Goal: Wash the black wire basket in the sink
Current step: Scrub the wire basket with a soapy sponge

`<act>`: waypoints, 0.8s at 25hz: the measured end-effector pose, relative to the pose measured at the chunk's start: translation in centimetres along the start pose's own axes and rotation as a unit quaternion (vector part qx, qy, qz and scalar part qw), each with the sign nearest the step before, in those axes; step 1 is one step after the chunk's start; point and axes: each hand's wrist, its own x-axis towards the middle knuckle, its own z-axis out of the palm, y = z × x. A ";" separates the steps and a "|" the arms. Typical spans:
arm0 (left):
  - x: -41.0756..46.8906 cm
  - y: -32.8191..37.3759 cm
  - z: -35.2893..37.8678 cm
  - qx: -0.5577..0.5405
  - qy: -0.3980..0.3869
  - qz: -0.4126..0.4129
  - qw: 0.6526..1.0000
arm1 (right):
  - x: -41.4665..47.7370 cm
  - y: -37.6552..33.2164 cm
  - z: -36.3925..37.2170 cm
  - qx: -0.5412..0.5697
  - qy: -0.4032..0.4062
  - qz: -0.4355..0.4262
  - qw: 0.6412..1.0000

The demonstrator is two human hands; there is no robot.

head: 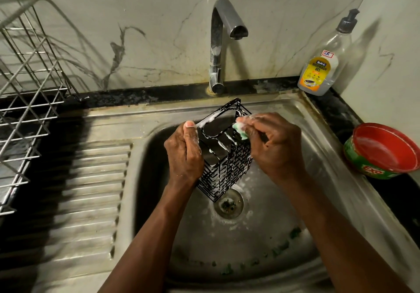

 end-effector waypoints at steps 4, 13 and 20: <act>0.1 -0.4 0.1 -0.024 -0.012 -0.003 1.000 | -0.6 -4.7 2.4 0.054 -0.078 -0.082 0.992; 0.4 -0.8 0.1 -0.007 -0.036 0.020 0.999 | 1.1 -4.6 3.7 0.037 -0.090 -0.042 0.994; -0.1 0.1 0.4 -0.027 -0.032 -0.012 0.999 | 1.0 1.1 -0.1 -0.041 0.024 0.060 0.997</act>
